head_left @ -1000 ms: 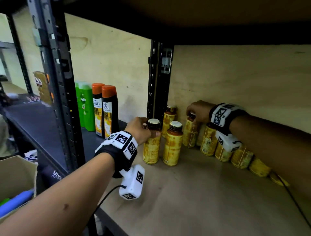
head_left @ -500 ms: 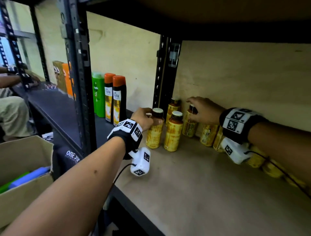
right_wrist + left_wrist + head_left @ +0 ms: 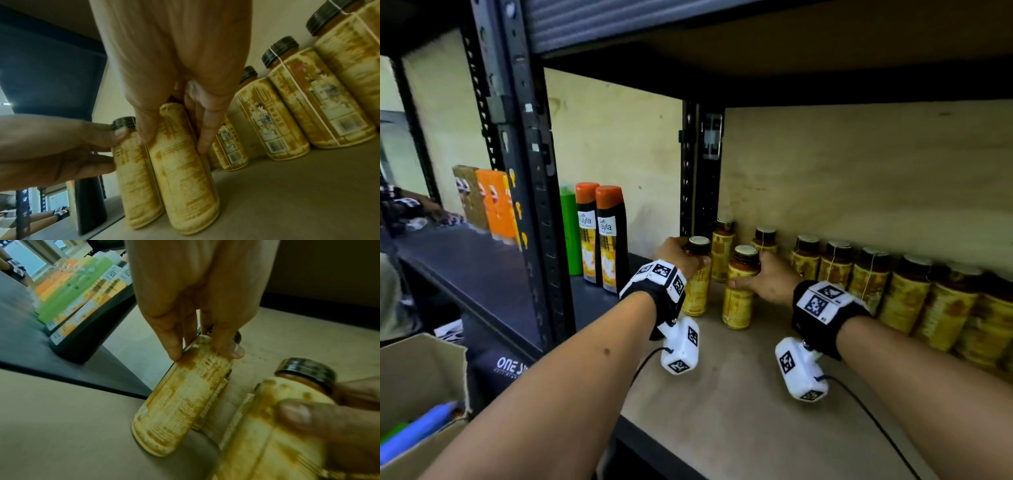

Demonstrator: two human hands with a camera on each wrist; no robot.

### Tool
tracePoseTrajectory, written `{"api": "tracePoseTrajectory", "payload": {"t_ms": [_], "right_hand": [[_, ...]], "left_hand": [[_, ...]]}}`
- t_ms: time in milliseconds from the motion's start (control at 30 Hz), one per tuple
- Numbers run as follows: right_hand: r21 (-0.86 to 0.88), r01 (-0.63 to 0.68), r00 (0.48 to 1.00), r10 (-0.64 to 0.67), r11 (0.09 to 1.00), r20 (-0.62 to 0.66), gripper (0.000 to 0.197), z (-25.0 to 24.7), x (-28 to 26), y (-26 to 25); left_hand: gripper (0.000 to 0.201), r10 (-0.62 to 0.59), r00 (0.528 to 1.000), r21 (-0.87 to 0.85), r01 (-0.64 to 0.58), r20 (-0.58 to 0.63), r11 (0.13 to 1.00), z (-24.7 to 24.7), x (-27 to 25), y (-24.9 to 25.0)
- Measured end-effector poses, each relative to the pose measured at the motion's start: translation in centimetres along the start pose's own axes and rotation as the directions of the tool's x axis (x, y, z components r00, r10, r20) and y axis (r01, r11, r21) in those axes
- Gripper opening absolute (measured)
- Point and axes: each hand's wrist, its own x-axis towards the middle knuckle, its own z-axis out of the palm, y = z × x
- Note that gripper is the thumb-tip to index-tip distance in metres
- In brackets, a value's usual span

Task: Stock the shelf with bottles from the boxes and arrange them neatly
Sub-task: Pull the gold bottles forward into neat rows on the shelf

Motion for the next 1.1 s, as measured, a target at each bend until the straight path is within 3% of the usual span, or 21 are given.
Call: {"api": "tracePoseTrajectory", "payload": {"t_ms": [133, 333, 467, 667, 833, 1100], "right_hand": [[-0.013, -0.020, 0.998, 0.019, 1.000, -0.066, 0.058, 0.6, -0.3, -0.3], [0.043, -0.078, 0.996, 0.079, 0.996, -0.036, 0.054, 0.4, -0.5, -0.8], [0.031, -0.106, 0.992, 0.108, 0.994, -0.061, 0.061, 0.9, -0.3, -0.9], [0.043, -0.127, 0.990, 0.129, 0.991, -0.061, 0.062, 0.9, -0.5, -0.7], [0.047, -0.123, 0.991, 0.125, 0.991, -0.056, 0.061, 0.9, -0.6, -0.6], [0.032, -0.139, 0.985, 0.142, 0.990, -0.096, 0.060, 1.6, -0.5, -0.8]], "left_hand": [[0.040, 0.014, 1.000, 0.007, -0.014, 0.011, 1.000, 0.3, 2.2, -0.3], [0.044, 0.023, 1.000, 0.058, -0.023, 0.005, 0.998, 0.5, 4.1, -0.6], [0.038, 0.070, 0.997, 0.180, -0.071, 0.010, 0.981, 0.4, 3.8, 0.1], [0.046, 0.107, 0.993, 0.317, -0.116, 0.046, 0.941, -0.7, 3.5, 0.3], [0.041, 0.109, 0.990, 0.284, -0.129, 0.087, 0.950, -1.3, 3.1, -0.5], [0.040, 0.114, 0.992, 0.141, -0.121, 0.054, 0.983, -0.7, 2.9, -1.6]]}}
